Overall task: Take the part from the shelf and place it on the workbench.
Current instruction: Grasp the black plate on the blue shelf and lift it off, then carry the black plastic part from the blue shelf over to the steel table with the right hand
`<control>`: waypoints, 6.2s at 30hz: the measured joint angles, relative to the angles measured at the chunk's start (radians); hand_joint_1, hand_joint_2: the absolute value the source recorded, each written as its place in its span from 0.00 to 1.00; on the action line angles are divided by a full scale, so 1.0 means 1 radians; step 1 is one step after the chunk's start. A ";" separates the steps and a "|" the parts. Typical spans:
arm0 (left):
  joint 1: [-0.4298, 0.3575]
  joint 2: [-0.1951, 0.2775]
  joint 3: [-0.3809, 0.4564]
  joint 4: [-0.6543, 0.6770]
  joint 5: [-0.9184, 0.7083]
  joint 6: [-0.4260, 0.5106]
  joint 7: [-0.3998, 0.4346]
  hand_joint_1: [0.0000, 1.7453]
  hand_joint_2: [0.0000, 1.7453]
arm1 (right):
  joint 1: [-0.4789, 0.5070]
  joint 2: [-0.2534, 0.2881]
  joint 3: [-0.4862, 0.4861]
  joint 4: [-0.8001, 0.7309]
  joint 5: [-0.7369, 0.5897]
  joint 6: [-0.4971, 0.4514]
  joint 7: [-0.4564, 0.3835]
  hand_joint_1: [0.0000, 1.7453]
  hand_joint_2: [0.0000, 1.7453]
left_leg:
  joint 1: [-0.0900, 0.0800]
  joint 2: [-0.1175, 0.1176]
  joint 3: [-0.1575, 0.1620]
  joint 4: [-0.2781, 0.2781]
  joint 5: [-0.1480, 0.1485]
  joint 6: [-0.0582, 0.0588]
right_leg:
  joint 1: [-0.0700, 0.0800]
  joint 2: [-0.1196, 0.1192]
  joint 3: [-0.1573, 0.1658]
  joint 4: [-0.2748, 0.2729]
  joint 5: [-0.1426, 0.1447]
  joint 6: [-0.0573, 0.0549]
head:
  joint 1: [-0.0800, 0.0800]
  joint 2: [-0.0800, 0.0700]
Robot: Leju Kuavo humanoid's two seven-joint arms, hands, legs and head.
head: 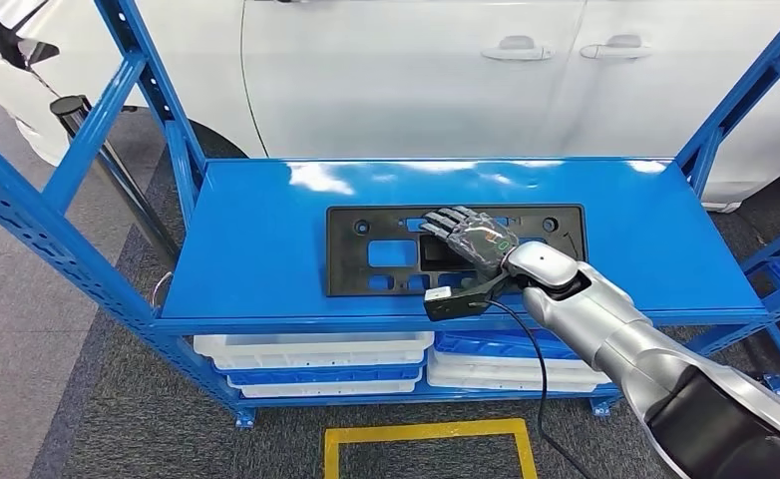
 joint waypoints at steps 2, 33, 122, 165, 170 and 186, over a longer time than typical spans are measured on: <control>0.002 0.000 0.000 0.000 0.002 0.000 0.000 0.00 0.00 | 0.000 -0.016 0.000 -0.014 -0.001 0.007 -0.001 0.00 1.00 | -0.001 -0.001 -0.001 0.002 -0.001 0.001 | 0.000 0.000 -0.023 0.043 0.004 0.000 | 0.000 0.000; -0.004 0.001 0.004 0.000 0.004 -0.018 -0.034 0.00 0.00 | 0.472 -0.456 -0.339 -0.825 0.053 0.127 0.023 0.00 1.00 | -0.006 0.000 0.019 -0.014 -0.006 0.006 | -0.006 -0.001 0.011 0.013 0.006 0.009 | 0.000 0.000; -0.002 -0.017 0.000 -0.002 -0.023 -0.015 -0.049 0.00 0.00 | -0.027 0.124 -0.082 0.192 0.106 -0.021 0.024 1.00 1.00 | -0.004 0.001 -0.003 -0.006 0.007 0.002 | 0.003 0.001 0.001 -0.019 0.013 -0.003 | 0.000 0.000; -0.019 -0.012 0.009 -0.002 0.013 -0.004 -0.018 0.00 0.00 | -0.410 -0.164 -0.346 -0.623 -1.075 0.489 0.042 1.00 1.00 | -0.011 -0.004 -0.043 0.067 -0.034 -0.035 | 0.001 -0.001 0.109 -0.233 0.113 -0.044 | 0.000 0.000; -0.011 -0.012 0.029 -0.002 0.014 0.007 -0.018 0.00 0.00 | -0.232 -0.143 -0.467 -0.766 -1.331 0.469 -0.027 1.00 1.00 | -0.005 -0.002 -0.151 0.300 -0.111 -0.042 | 0.006 -0.001 0.122 -0.235 0.108 -0.055 | 0.000 0.000; 0.000 -0.010 0.059 -0.002 0.014 0.019 -0.052 0.00 0.00 | 0.528 0.034 -0.598 -1.122 -1.418 0.538 -0.262 1.00 1.00 | -0.006 -0.001 -0.007 -0.003 0.007 0.003 | -0.002 -0.003 0.008 0.020 -0.004 0.001 | 0.000 0.000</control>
